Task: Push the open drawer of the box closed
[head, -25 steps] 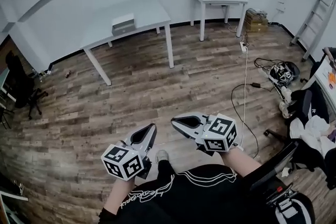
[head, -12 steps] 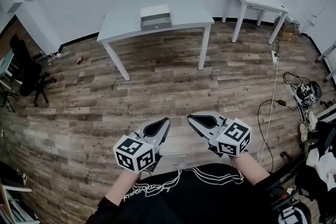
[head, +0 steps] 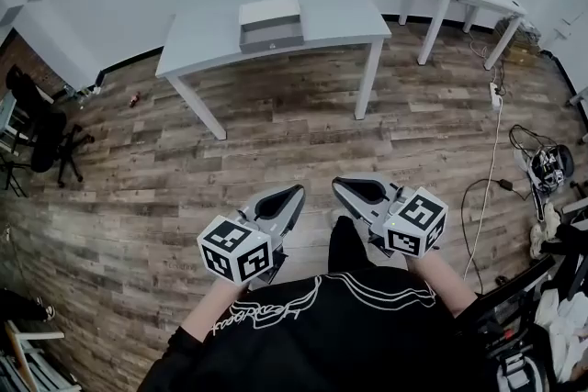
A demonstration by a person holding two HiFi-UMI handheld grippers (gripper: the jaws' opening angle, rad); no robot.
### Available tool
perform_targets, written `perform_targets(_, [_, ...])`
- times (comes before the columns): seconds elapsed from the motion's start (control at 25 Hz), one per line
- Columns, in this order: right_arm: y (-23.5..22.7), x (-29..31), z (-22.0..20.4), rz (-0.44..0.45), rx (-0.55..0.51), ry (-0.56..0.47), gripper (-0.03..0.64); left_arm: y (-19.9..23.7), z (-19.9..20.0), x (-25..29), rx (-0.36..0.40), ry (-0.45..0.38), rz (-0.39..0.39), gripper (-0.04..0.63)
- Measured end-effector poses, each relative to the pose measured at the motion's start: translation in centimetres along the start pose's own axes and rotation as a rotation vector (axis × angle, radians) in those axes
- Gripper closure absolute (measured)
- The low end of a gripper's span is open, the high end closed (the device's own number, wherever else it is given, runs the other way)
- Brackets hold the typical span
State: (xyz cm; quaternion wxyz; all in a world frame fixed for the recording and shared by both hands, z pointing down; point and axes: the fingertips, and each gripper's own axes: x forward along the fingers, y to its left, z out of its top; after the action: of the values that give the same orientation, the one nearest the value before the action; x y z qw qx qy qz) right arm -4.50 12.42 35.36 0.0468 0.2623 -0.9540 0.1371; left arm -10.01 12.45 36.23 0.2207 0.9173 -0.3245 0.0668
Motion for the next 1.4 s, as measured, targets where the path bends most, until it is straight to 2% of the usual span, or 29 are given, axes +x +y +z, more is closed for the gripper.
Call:
perform_targets(0.32, [-17.3, 6.5, 5.1, 0.066, -0.033, 0.022, 0.607, 11.1, 8.6, 13.2, 0.026, 0.012, 0.082, 0.589])
perform_targets(0.52, [-25.5, 9.3, 7.1, 0.081, -0.037, 0.043, 0.607, 16.3, 12.7, 18.0, 0.017, -0.018, 0.121, 0.589])
perform_targets(0.72, [-28.6, 12.4, 7.8, 0.122, -0.029, 0.054, 0.607, 20.3, 12.5, 20.3, -0.042, -0.017, 0.148, 0.589])
perform_targets(1.12, [-35.7, 20.6, 8.5, 0.124, 0.012, 0.093, 0.607, 30.9, 14.2, 24.7, -0.056, 0.025, 0.195, 0.588])
perform_targets(1.4, [-39.6, 24.9, 6.5, 0.110, 0.092, 0.142, 0.607, 39.2, 12.2, 26.5, -0.091, 0.073, 0.310, 0.588])
